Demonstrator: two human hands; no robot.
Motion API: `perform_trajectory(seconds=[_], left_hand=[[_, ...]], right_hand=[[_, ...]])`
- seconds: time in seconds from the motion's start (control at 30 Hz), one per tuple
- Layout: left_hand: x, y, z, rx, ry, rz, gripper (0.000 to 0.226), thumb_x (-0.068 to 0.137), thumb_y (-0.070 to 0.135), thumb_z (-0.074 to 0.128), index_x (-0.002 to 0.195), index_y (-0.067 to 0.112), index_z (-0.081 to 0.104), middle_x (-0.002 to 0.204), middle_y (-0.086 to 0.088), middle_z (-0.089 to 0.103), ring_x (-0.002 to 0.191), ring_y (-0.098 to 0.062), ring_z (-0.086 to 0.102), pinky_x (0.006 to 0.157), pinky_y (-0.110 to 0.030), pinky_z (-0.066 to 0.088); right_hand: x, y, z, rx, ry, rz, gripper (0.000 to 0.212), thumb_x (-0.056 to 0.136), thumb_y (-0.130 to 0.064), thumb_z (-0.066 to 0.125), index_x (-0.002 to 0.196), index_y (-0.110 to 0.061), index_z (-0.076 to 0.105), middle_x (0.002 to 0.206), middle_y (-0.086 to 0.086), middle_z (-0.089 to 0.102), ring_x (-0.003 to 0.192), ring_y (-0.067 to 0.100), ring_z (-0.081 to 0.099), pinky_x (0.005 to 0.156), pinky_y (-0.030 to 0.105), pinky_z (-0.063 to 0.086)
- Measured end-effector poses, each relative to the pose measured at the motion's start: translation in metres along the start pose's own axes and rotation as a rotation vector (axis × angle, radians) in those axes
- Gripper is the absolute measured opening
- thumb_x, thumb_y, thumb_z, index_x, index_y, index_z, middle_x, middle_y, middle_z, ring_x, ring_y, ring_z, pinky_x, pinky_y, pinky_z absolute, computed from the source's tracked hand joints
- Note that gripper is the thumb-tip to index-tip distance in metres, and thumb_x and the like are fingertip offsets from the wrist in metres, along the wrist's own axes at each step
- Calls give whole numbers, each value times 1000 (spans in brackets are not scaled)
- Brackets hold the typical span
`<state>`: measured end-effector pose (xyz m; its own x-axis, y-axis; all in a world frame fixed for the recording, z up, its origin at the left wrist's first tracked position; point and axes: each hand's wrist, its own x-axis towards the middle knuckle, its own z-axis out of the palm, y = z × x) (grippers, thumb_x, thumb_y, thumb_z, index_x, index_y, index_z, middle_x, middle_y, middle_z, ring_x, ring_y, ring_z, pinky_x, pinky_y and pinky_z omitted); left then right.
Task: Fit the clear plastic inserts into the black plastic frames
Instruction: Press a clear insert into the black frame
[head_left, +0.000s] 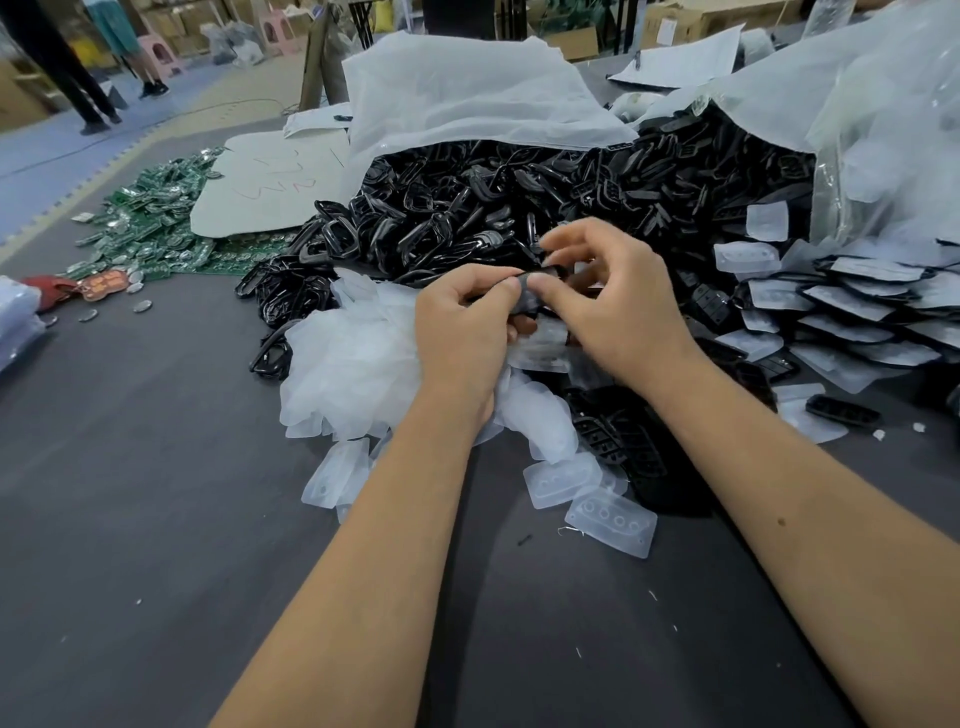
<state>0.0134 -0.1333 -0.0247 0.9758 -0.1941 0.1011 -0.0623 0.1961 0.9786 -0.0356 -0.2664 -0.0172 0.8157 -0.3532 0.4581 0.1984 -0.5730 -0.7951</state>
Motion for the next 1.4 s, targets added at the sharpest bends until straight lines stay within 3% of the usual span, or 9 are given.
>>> perform_trajectory(seconds=[0.17,0.33,0.47,0.57,0.63,0.9,1.1,1.27,1.4], left_hand=[[-1,12,-1,-105,72,-140,16,92,-9,60,84,-1,70,62,-9,65,47,-13,58,45,-19,44],[1,22,-1,-217,64,-264,20,98,-1,59,83,0,72,60,-4,67,45,-7,59,42,-13,42],[1,22,-4,-232,0,-239,46,108,38,52,94,-1,72,80,-7,77,53,-10,64,49,-16,50],[-3,17,-5,-155,-41,-130,22,102,22,67,86,6,71,81,-6,73,61,-14,65,55,-23,52],[-6,14,-4,-103,-58,-85,10,97,11,72,87,8,71,78,-7,70,64,-15,66,56,-25,52],[-5,15,-4,-120,-52,-108,7,102,8,66,98,3,69,84,-9,69,68,-11,63,60,-22,55],[-4,16,-3,-103,-73,-110,10,104,6,61,97,1,67,86,-14,65,72,-14,61,63,-22,56],[-5,14,-4,-88,-105,-63,11,103,3,62,111,2,68,87,-9,73,77,-18,65,61,-25,57],[-4,11,-3,-80,-76,-54,19,101,-4,61,116,3,70,91,-5,78,81,-15,70,69,-26,58]], right_hand=[[0,1,-8,-90,-72,-239,21,87,-26,85,104,-15,78,106,0,66,97,11,62,72,7,38],[5,7,-14,-137,-101,-306,15,88,-17,84,102,-17,83,105,1,66,103,16,62,75,9,37],[5,3,-5,227,-27,-12,9,90,-14,81,88,-22,80,85,-3,70,75,7,64,65,16,46],[7,1,-6,595,-104,347,15,91,-13,78,77,-18,82,68,-3,69,60,10,60,54,24,49],[7,3,-10,693,-188,411,18,90,-12,76,73,-16,82,69,0,69,64,12,61,56,25,49],[5,6,-10,791,-241,422,13,97,-7,66,103,-3,78,99,18,78,90,25,72,65,26,55],[3,6,-7,766,-190,398,14,97,0,65,101,-5,77,91,10,79,81,17,72,73,26,58],[3,8,-11,758,-212,355,19,98,2,61,113,6,72,104,23,75,95,31,69,86,32,59],[2,8,-10,657,-224,324,16,99,3,61,105,0,76,104,24,75,88,25,69,79,28,57]])
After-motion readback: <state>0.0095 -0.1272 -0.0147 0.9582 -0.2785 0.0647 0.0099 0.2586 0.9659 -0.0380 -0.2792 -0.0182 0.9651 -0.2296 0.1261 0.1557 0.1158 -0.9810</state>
